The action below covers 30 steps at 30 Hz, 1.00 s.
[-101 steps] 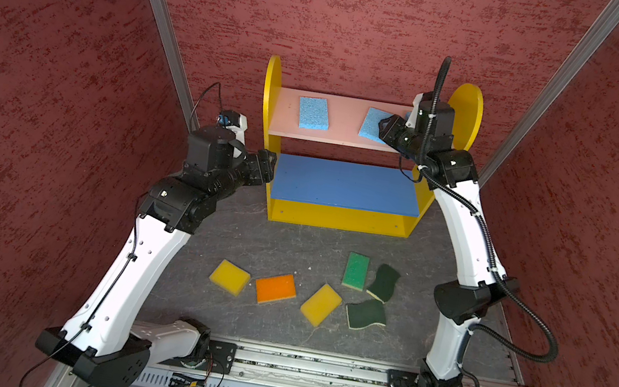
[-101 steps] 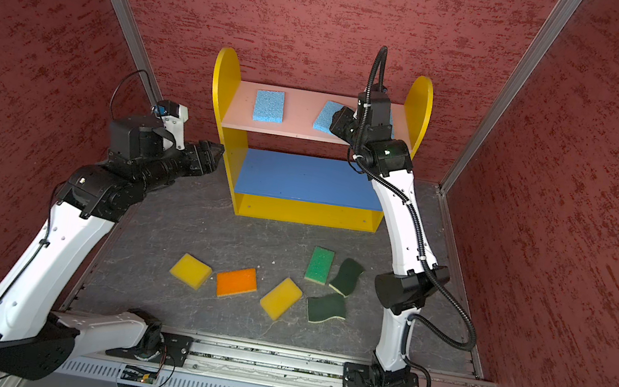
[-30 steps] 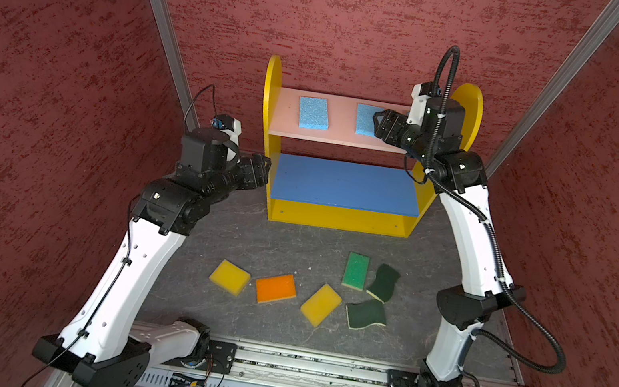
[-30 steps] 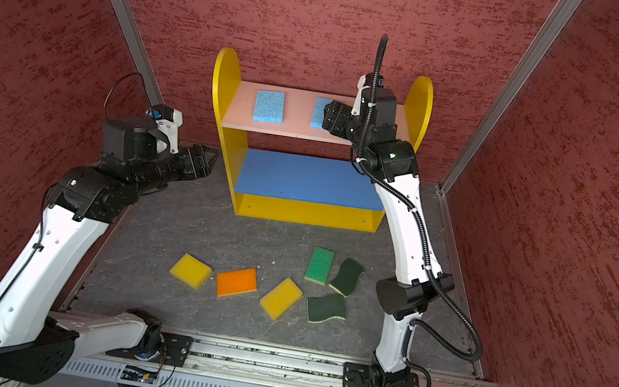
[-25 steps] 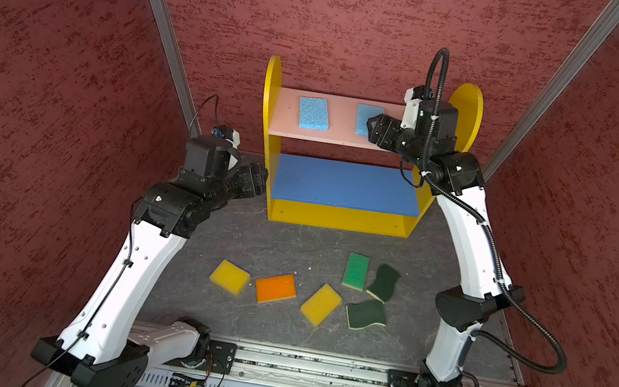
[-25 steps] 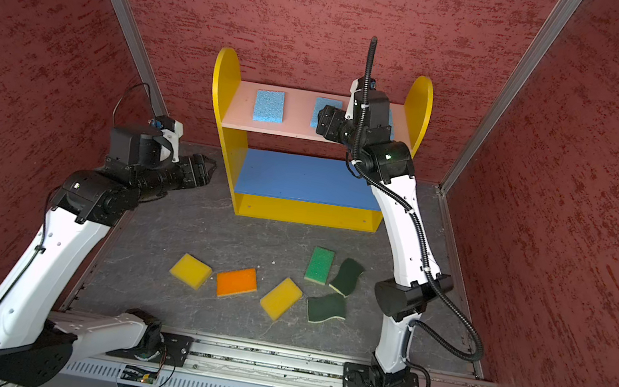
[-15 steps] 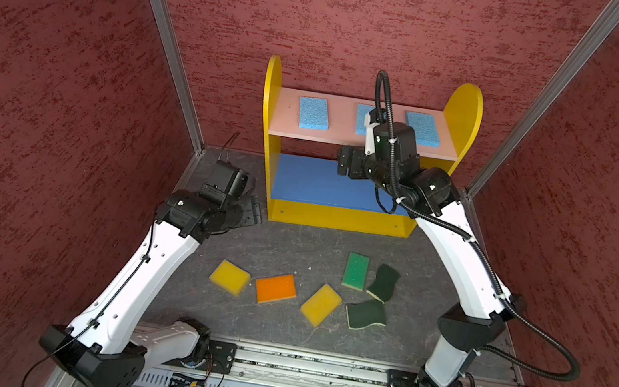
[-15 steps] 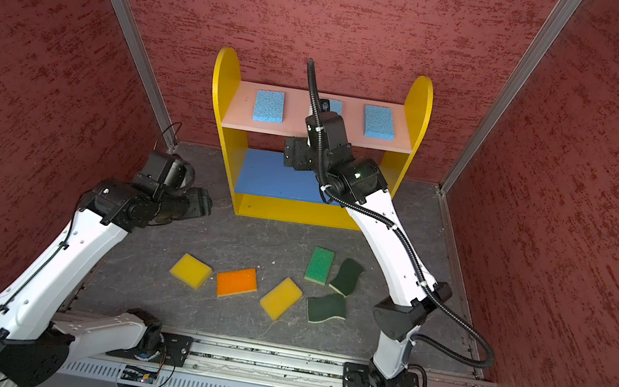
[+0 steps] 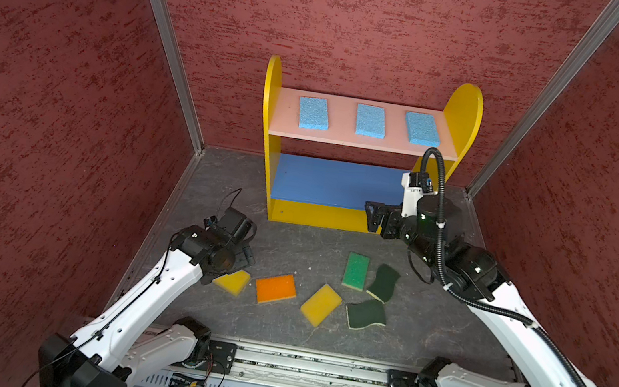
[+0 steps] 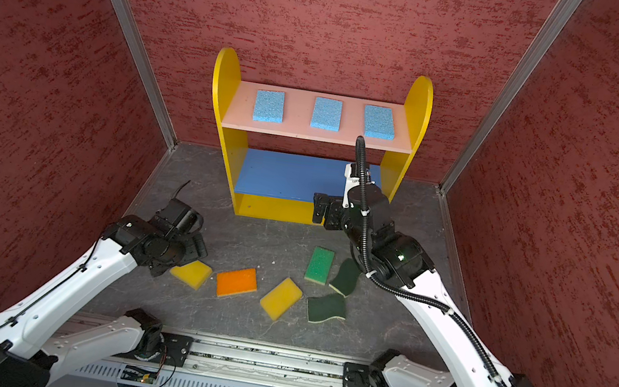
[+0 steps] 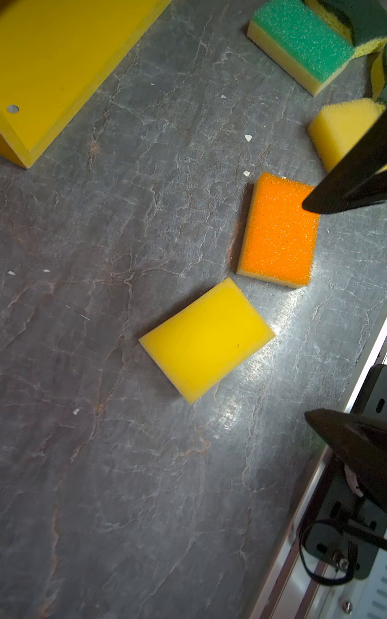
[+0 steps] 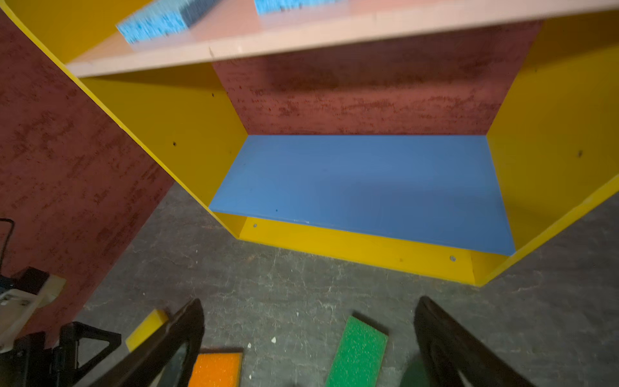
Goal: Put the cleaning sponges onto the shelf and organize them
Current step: 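Lower both grippers from the shelf down toward the table sponges, then close the left gripper on the yellow sponge and lift it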
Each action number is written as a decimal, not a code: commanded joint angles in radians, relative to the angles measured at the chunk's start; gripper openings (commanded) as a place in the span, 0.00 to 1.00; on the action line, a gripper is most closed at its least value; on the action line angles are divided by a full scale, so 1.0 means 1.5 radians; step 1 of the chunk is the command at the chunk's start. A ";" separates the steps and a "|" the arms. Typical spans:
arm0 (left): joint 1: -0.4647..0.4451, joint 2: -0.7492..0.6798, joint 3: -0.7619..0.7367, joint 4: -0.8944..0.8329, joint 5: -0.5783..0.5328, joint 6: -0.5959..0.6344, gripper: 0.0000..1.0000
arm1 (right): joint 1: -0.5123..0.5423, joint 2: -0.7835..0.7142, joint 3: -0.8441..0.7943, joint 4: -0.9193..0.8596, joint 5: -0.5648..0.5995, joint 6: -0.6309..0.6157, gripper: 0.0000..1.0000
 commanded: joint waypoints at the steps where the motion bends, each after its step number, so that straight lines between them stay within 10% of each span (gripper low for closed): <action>1: -0.006 -0.039 -0.028 0.038 -0.005 -0.048 0.95 | -0.003 -0.001 -0.062 0.023 -0.035 0.054 0.99; 30: 0.012 0.079 -0.149 0.172 0.065 -0.150 0.99 | -0.010 0.060 -0.261 0.144 -0.168 0.191 0.99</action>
